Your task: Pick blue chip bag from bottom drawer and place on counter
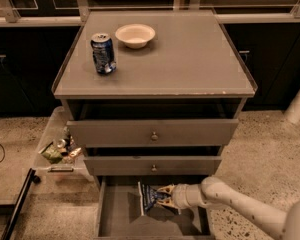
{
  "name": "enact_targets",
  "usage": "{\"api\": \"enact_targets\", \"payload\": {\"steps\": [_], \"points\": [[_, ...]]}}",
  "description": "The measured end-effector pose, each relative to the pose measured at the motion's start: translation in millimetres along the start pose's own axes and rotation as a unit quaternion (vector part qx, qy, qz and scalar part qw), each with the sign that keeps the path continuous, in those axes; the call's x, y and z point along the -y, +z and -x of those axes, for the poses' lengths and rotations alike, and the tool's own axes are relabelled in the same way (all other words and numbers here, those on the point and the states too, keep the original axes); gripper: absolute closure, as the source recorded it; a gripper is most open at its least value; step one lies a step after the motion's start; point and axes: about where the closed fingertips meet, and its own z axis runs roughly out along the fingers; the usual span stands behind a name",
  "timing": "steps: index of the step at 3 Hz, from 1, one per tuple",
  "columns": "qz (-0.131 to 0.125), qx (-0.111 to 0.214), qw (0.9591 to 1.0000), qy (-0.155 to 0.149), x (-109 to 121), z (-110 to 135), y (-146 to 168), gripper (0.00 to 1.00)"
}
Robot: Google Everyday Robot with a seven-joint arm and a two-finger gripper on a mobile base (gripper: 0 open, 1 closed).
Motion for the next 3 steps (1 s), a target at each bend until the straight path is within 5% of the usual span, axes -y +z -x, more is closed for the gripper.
{"api": "enact_targets", "payload": {"steps": [1,2,3], "points": [[-0.001,-0.004,0.9995,-0.032,-11.3,38.1,-46.4,1.0],[-0.037,-0.014,0.9979,-0.052,-3.4,72.8,-129.2,1.0],[-0.037,-0.012,0.9979,-0.053,-1.0,73.4,-130.4,1.0]]}}
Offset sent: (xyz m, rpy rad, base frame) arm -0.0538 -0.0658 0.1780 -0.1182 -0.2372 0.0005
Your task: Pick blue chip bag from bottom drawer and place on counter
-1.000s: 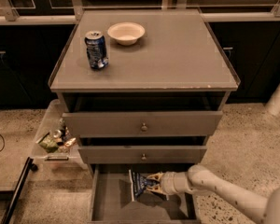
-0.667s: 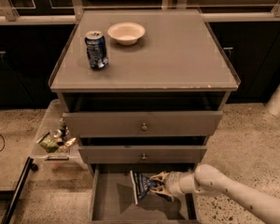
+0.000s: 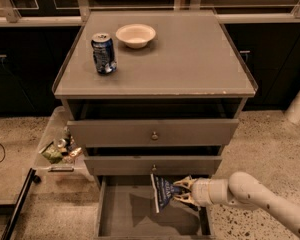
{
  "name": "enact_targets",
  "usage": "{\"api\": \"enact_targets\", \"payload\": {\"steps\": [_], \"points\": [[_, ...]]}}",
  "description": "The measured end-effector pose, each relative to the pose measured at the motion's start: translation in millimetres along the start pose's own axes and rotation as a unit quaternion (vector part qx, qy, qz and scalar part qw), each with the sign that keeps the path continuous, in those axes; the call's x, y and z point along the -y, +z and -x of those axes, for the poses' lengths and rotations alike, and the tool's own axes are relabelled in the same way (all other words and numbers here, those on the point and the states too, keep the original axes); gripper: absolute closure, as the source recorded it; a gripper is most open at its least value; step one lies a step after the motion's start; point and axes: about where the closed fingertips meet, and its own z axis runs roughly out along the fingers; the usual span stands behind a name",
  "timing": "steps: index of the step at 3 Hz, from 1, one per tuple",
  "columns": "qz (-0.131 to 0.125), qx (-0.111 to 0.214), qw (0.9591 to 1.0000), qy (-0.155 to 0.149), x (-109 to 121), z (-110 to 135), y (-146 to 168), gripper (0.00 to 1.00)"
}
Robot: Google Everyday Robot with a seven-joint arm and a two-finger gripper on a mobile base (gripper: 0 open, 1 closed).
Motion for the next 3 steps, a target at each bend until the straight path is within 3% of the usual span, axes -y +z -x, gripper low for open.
{"api": "enact_targets", "payload": {"steps": [1,2,3], "points": [[0.004,0.006,0.9999,-0.015,-4.5,12.0,2.4,1.0],[0.005,0.016,0.9981,-0.059,-7.7,59.9,-23.2,1.0],[-0.009,0.013,0.9938,-0.11,3.7,121.3,-70.3,1.0]]}}
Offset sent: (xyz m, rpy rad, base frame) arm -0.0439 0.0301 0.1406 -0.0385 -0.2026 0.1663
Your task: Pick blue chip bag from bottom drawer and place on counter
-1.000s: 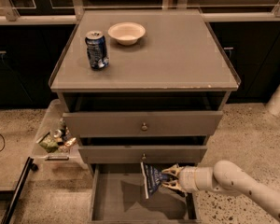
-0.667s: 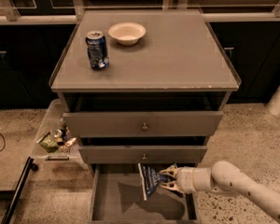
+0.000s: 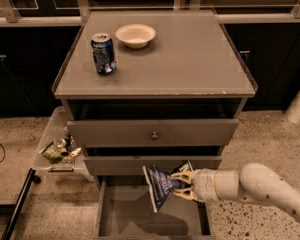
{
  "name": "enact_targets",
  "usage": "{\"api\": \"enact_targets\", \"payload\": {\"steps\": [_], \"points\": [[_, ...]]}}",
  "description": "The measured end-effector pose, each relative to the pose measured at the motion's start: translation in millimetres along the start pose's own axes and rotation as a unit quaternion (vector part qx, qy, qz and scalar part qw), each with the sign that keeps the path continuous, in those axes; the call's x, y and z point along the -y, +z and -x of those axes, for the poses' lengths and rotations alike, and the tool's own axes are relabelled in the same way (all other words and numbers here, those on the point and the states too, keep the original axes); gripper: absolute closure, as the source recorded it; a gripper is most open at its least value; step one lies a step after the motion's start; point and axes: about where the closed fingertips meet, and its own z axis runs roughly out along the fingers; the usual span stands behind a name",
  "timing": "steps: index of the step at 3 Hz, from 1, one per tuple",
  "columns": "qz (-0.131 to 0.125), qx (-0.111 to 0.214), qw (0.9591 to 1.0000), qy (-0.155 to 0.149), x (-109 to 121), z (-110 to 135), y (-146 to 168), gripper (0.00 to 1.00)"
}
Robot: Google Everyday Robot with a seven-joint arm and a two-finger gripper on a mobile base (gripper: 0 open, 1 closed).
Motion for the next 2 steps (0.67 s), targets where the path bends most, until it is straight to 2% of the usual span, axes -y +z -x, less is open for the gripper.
{"api": "enact_targets", "payload": {"steps": [1,2], "points": [[-0.03,-0.015,0.9989,-0.033,40.0,43.9,-52.8,1.0],[-0.048,-0.054,0.9946,-0.074,85.8,84.0,-102.6,1.0]]}}
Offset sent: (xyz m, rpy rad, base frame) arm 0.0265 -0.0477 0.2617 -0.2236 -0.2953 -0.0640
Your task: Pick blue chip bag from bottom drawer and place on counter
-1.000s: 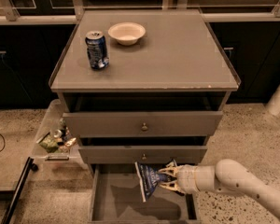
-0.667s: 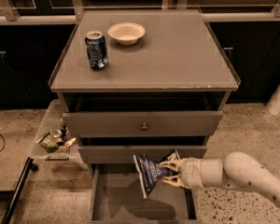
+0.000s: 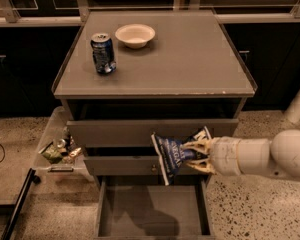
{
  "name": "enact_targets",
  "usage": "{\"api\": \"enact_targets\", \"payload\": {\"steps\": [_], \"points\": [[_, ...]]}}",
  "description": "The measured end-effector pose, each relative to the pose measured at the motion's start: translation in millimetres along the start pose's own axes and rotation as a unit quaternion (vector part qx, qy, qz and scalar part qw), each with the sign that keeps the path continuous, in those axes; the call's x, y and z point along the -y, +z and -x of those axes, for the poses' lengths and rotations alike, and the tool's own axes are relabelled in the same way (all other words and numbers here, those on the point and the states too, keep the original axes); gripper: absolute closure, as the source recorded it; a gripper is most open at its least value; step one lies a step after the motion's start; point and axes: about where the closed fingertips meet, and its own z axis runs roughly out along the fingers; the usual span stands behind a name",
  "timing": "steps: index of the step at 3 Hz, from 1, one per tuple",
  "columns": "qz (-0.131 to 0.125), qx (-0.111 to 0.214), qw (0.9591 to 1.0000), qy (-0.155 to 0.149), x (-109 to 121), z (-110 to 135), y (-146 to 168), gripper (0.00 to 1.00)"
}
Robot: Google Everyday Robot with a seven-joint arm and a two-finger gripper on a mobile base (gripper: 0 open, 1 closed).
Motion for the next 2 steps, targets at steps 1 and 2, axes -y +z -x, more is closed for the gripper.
{"api": "enact_targets", "payload": {"steps": [1,2], "points": [[0.002,-0.043,0.9988,-0.025,58.9,18.8,-54.7,1.0],[0.006,-0.037,0.9989,-0.028,73.0,22.5,-54.6,1.0]]}}
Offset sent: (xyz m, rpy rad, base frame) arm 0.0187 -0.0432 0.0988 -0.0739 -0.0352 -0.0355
